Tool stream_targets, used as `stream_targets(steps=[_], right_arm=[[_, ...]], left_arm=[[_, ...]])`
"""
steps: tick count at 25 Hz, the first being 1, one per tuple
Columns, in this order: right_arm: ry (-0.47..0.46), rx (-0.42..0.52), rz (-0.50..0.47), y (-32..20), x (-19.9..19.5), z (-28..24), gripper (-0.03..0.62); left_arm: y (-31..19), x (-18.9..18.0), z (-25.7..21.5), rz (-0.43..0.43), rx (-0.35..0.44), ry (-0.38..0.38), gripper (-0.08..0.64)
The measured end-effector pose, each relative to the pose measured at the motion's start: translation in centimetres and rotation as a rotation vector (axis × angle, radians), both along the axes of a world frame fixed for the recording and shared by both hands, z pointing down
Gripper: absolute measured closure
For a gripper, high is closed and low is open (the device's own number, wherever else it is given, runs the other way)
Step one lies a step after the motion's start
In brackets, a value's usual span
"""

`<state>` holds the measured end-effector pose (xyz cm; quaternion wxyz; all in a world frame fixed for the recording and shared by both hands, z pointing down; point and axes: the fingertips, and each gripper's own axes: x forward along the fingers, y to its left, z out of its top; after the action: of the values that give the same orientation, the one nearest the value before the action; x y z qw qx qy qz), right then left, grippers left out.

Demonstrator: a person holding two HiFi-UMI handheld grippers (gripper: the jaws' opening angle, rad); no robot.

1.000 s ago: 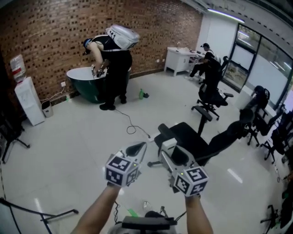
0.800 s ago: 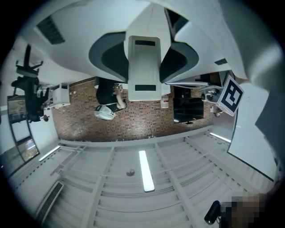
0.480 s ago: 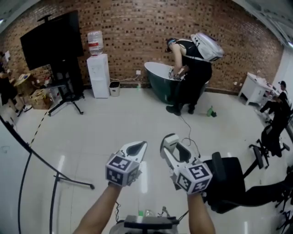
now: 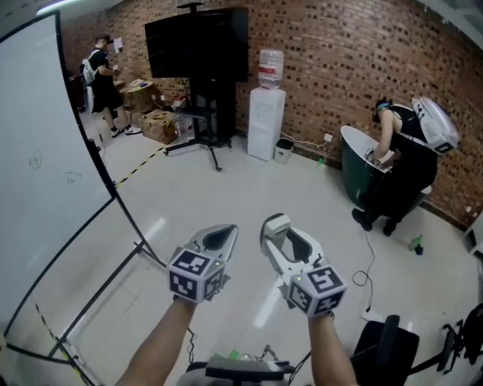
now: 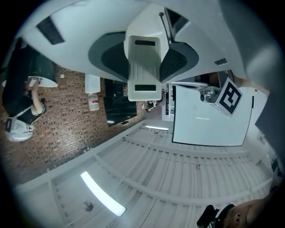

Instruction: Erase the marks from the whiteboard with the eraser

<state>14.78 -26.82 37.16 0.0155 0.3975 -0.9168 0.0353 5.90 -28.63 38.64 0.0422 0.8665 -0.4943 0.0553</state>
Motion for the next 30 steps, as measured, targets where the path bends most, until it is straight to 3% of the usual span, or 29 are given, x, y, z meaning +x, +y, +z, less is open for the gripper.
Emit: stream_targets(steps=[7, 13, 19, 30], right_arm=[[-0.029, 0.006, -0.299, -0.3, -11.9, -0.6, 0.364], [-0.042, 0.014, -0.463, 1.5, -19.9, -1.7, 0.364], [-0.023, 0.042, -0.577, 3.5, -28.2, -2.1, 0.364], [-0.01, 0.091, -0.673, 4.7, -42.3, -3.3, 0.364]], left_arm=[[2.8, -11.9, 0.1, -0.314, -0.034, -0.044, 0.566], [6.4, -19.9, -1.5, -0.494, -0.019, -0.059, 0.566], [8.6, -27.4, -1.8, -0.598, 0.009, -0.043, 0.566], [10.2, -41.0, -3.2, -0.704, 0.066, -0.032, 0.566]])
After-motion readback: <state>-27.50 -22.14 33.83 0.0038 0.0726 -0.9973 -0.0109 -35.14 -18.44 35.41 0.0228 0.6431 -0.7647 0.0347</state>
